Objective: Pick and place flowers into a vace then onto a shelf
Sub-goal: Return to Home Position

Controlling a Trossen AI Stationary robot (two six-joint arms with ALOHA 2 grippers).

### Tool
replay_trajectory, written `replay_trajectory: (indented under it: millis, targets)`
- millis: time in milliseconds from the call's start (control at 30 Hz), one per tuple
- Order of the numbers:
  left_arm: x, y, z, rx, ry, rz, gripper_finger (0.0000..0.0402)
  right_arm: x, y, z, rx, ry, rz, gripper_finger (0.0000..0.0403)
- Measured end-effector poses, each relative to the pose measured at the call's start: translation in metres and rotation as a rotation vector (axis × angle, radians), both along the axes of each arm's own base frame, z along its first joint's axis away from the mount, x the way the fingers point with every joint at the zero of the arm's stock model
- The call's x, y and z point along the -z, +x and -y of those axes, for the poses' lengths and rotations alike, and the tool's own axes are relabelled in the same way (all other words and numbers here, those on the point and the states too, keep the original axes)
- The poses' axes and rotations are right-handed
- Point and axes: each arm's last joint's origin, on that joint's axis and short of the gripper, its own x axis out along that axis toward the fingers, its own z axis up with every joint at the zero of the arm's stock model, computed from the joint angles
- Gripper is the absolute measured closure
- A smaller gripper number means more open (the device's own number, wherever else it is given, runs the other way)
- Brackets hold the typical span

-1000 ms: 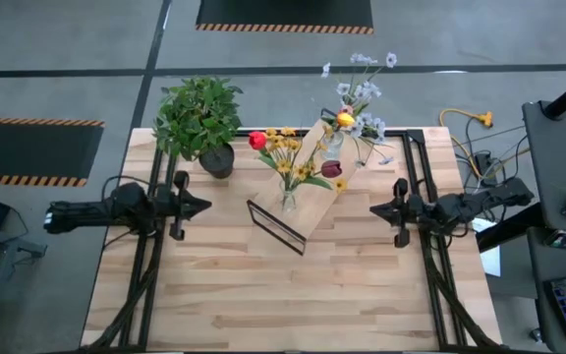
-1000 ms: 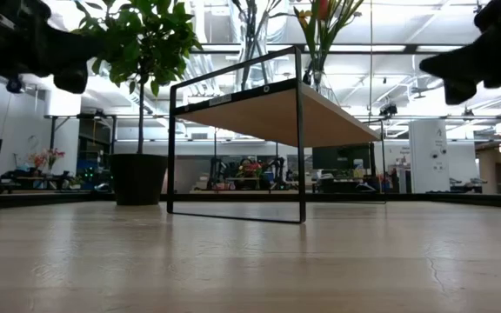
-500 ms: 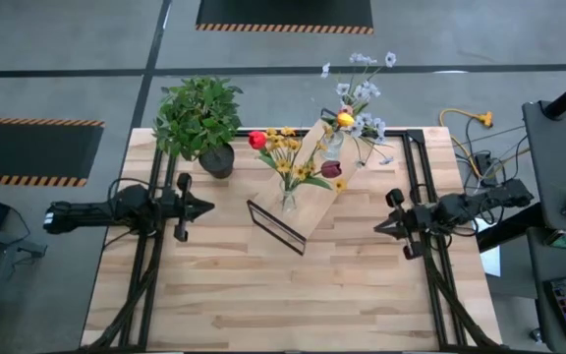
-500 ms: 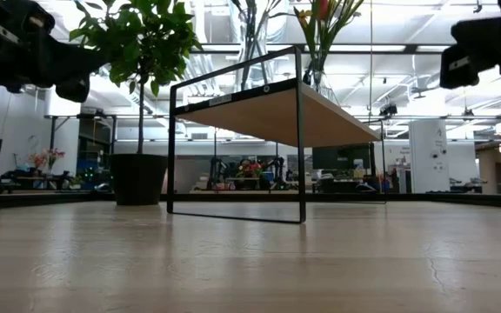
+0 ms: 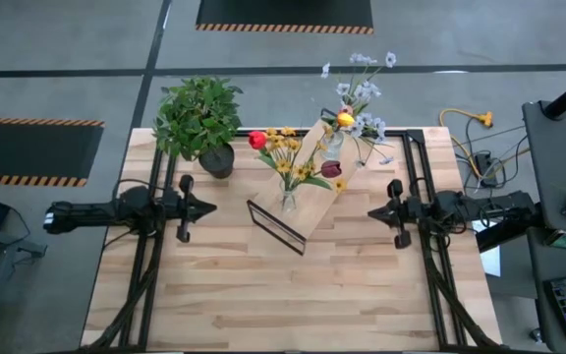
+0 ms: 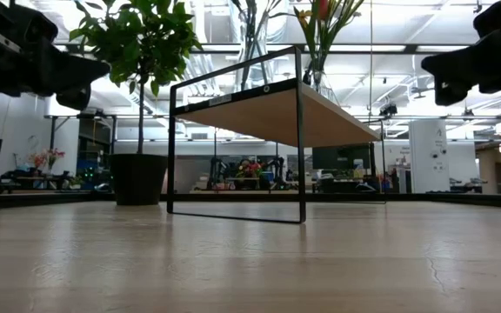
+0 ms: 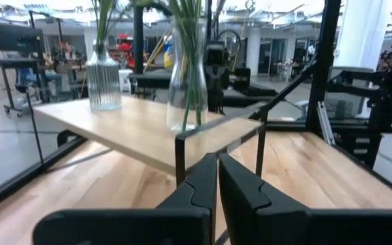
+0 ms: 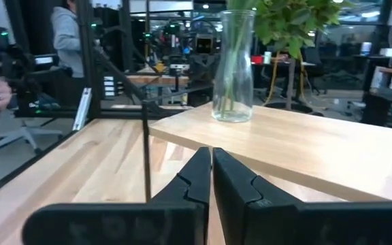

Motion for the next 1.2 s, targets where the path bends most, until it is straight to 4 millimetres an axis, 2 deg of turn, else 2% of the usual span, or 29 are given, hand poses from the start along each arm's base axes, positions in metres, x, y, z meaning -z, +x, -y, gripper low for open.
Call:
replay_trajectory:
  millis: [733, 1200]
  targets:
    - [0.0005, 0.0008, 0.0001, 0.005, 0.012, -0.001, 0.0402, 0.0001, 0.0002, 0.0010, 0.036, -0.018, -0.002, 0.0394]
    - [0.0052, 0.0045, 0.0001, 0.007, 0.010, -0.059, 0.0402, 0.0003, 0.0005, 0.0009, 0.036, -0.019, -0.005, 0.0394]
